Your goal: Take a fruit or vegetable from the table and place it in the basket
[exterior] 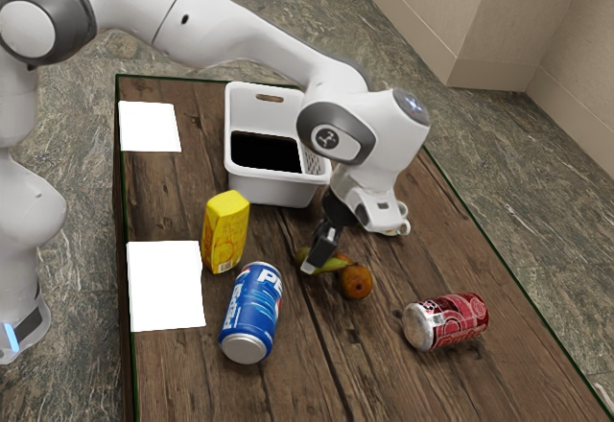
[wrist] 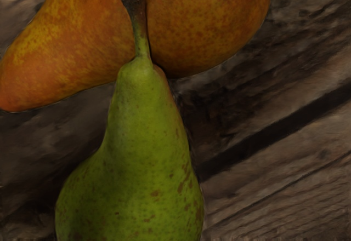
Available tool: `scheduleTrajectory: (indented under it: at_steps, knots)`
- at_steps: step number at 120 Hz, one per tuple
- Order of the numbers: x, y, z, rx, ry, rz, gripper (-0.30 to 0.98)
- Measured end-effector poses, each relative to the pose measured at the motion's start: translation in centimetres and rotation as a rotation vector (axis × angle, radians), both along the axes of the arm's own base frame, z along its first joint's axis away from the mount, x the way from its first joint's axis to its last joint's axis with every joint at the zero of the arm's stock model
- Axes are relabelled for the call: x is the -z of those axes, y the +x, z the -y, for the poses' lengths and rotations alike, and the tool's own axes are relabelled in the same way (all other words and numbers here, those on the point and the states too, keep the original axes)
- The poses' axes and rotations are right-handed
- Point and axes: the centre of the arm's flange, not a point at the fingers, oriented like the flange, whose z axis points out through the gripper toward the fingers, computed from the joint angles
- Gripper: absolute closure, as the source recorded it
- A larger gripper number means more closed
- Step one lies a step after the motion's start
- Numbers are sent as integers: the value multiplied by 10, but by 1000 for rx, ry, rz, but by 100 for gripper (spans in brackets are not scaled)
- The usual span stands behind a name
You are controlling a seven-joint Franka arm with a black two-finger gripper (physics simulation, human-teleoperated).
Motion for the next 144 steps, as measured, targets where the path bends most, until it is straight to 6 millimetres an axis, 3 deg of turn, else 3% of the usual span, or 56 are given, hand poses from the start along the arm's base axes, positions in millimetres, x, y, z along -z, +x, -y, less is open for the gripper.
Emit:
scheduleTrajectory:
  at_steps: [48, 72, 88, 102, 113, 120, 129, 144]
  knots:
    - [33, 8, -10, 8, -65, -52, 1]
    - [31, 9, -10, -4, -61, -38, 33]
    - [23, 10, -8, -13, -47, -14, 39]
    - [-4, 8, -7, -33, 3, 53, 42]
    - [-52, 14, -3, -49, 20, 135, 42]
    - [-83, 18, -11, -77, 27, 179, 42]
    - [-122, 26, -47, -160, 37, 226, 41]
    - [-168, 27, -147, -364, 86, 252, 40]
